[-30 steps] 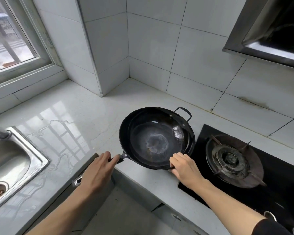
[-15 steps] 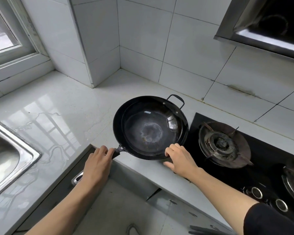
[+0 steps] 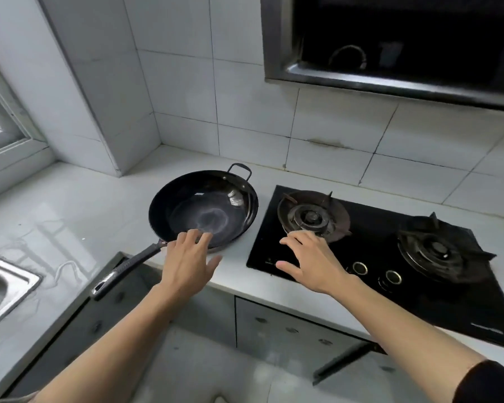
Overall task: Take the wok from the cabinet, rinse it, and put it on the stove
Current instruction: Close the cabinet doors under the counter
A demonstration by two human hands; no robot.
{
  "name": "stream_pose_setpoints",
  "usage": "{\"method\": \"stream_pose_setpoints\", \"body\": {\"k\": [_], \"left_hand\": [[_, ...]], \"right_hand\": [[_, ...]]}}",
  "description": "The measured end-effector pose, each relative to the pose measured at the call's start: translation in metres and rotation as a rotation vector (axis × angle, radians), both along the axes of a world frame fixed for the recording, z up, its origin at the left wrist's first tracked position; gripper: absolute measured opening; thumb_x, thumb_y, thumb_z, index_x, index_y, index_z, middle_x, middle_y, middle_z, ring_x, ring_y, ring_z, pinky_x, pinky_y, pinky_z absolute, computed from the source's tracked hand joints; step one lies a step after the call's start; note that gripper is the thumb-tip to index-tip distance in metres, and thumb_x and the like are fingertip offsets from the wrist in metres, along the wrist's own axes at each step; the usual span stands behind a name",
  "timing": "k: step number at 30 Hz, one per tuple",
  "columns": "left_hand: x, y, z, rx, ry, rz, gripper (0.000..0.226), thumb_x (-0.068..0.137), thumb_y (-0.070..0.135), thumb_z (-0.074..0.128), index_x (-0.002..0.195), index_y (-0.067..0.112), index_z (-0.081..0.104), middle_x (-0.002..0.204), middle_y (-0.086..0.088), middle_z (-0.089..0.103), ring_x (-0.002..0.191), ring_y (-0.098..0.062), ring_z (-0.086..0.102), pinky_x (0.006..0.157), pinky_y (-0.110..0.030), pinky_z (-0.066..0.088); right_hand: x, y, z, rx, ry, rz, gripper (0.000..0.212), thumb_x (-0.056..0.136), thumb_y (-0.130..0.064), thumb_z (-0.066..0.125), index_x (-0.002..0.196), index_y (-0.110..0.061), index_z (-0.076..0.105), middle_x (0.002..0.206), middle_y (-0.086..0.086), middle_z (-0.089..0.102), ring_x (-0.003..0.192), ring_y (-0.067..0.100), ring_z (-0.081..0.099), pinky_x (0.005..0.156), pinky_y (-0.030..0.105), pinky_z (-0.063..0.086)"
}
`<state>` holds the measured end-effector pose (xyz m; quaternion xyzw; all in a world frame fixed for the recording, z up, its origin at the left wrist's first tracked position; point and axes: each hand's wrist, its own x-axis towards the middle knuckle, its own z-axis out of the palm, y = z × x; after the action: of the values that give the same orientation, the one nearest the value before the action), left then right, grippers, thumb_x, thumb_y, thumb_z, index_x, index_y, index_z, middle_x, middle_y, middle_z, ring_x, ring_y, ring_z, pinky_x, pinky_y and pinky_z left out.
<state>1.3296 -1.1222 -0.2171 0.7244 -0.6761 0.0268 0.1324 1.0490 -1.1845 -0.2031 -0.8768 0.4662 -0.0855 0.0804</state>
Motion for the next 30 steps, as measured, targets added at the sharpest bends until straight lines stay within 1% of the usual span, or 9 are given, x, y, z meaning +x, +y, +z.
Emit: {"method": "stream_pose_setpoints", "body": {"k": [4,9,14,18,22,24,25,28,30], "left_hand": [[-0.075,0.042,0.020,-0.004,0.045,-0.043,0.053,0.088,0.053,0.057,0.131,0.021,0.054,0.129,-0.004,0.054,0.113,-0.030,0.049,0.092,-0.043,0.044],[-0.173,0.095,0.032,0.077,0.116,-0.147,0.055,0.090,0.057,0.049,0.134,0.024,0.050,0.134,-0.003,0.051,0.121,-0.030,0.044,0.092,-0.042,0.043],[-0.259,0.117,0.032,0.117,0.151,-0.321,0.053,0.092,0.055,0.047,0.135,0.024,0.048,0.137,-0.003,0.049,0.122,-0.028,0.044,0.096,-0.041,0.043],[-0.313,0.131,0.019,0.143,0.219,-0.466,0.050,0.093,0.052,0.049,0.133,0.023,0.050,0.135,-0.003,0.051,0.120,-0.027,0.045,0.096,-0.043,0.043],[-0.370,0.156,0.008,0.223,0.302,-0.526,0.049,0.094,0.049,0.049,0.134,0.021,0.049,0.137,-0.003,0.050,0.124,-0.026,0.041,0.099,-0.042,0.040],[-0.401,0.172,0.007,0.241,0.295,-0.576,0.048,0.094,0.047,0.049,0.134,0.020,0.049,0.136,-0.003,0.050,0.122,-0.025,0.041,0.099,-0.040,0.040],[-0.417,0.179,0.007,0.249,0.287,-0.600,0.047,0.094,0.046,0.049,0.133,0.020,0.050,0.135,-0.003,0.050,0.120,-0.025,0.042,0.098,-0.040,0.040],[-0.467,0.206,0.004,0.285,0.278,-0.653,0.047,0.093,0.047,0.049,0.132,0.020,0.050,0.132,-0.002,0.051,0.123,-0.024,0.042,0.098,-0.042,0.041],[-0.504,0.222,0.002,0.291,0.254,-0.685,0.048,0.094,0.048,0.049,0.132,0.020,0.050,0.132,-0.002,0.051,0.125,-0.023,0.042,0.098,-0.040,0.041]], "right_hand": [[-0.073,0.063,0.017,-0.025,-0.019,-0.087,0.061,0.091,-0.059,0.046,0.143,-0.027,0.038,0.150,0.000,0.034,0.141,0.021,0.023,0.112,0.042,0.023],[-0.167,0.150,0.034,0.000,0.008,-0.211,0.063,0.091,-0.061,0.043,0.145,-0.029,0.034,0.153,0.002,0.029,0.142,0.023,0.019,0.114,0.044,0.022],[-0.246,0.212,0.046,-0.023,0.002,-0.419,0.061,0.091,-0.059,0.044,0.143,-0.027,0.037,0.152,0.001,0.032,0.141,0.022,0.023,0.111,0.043,0.026],[-0.301,0.265,0.046,0.016,0.023,-0.615,0.064,0.089,-0.063,0.039,0.140,-0.026,0.041,0.149,0.002,0.036,0.138,0.023,0.028,0.110,0.043,0.031],[-0.353,0.321,0.045,0.041,0.050,-0.722,0.067,0.087,-0.068,0.034,0.139,-0.026,0.040,0.147,0.001,0.036,0.136,0.022,0.030,0.109,0.042,0.031],[-0.378,0.348,0.043,0.020,0.045,-0.776,0.066,0.088,-0.069,0.033,0.139,-0.028,0.039,0.144,-0.002,0.038,0.133,0.022,0.033,0.106,0.043,0.033],[-0.392,0.362,0.042,0.017,0.031,-0.811,0.070,0.086,-0.072,0.030,0.139,-0.027,0.040,0.144,-0.002,0.039,0.133,0.022,0.033,0.105,0.042,0.034],[-0.436,0.403,0.035,0.047,-0.011,-0.899,0.074,0.088,-0.072,0.028,0.143,-0.024,0.038,0.150,0.002,0.035,0.138,0.023,0.027,0.110,0.042,0.029],[-0.468,0.430,0.030,0.045,-0.044,-0.923,0.080,0.084,-0.076,0.023,0.143,-0.023,0.039,0.150,0.004,0.034,0.139,0.023,0.026,0.110,0.041,0.029]]}}
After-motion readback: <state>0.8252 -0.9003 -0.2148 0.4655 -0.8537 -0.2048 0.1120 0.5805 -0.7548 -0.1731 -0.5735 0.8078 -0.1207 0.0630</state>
